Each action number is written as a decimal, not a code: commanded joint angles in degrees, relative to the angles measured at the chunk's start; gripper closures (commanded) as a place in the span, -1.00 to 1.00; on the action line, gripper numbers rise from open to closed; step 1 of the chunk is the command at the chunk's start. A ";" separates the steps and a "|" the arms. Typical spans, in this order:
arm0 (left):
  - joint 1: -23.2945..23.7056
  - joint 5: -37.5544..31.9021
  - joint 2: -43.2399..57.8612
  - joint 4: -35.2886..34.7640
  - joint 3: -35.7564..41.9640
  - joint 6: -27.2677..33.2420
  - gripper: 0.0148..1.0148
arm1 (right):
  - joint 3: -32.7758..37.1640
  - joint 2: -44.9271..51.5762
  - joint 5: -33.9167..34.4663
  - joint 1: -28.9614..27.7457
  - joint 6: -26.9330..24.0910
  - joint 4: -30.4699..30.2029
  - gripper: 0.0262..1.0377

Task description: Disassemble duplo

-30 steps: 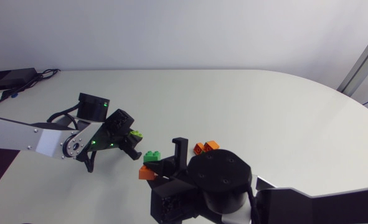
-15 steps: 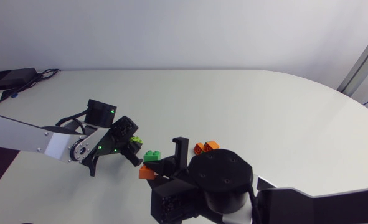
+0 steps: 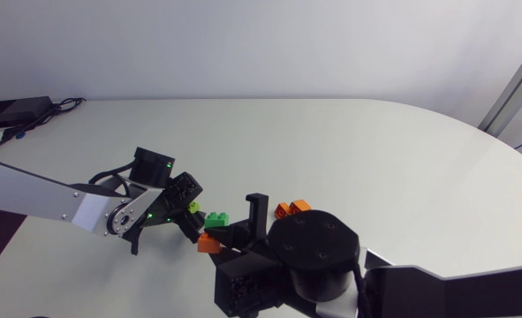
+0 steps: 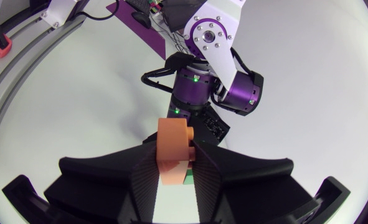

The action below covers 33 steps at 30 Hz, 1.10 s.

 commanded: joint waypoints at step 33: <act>24.48 62.43 2.97 -36.72 17.96 -3.63 -0.67 | -2.31 0.00 2.08 -1.12 -1.31 4.04 0.63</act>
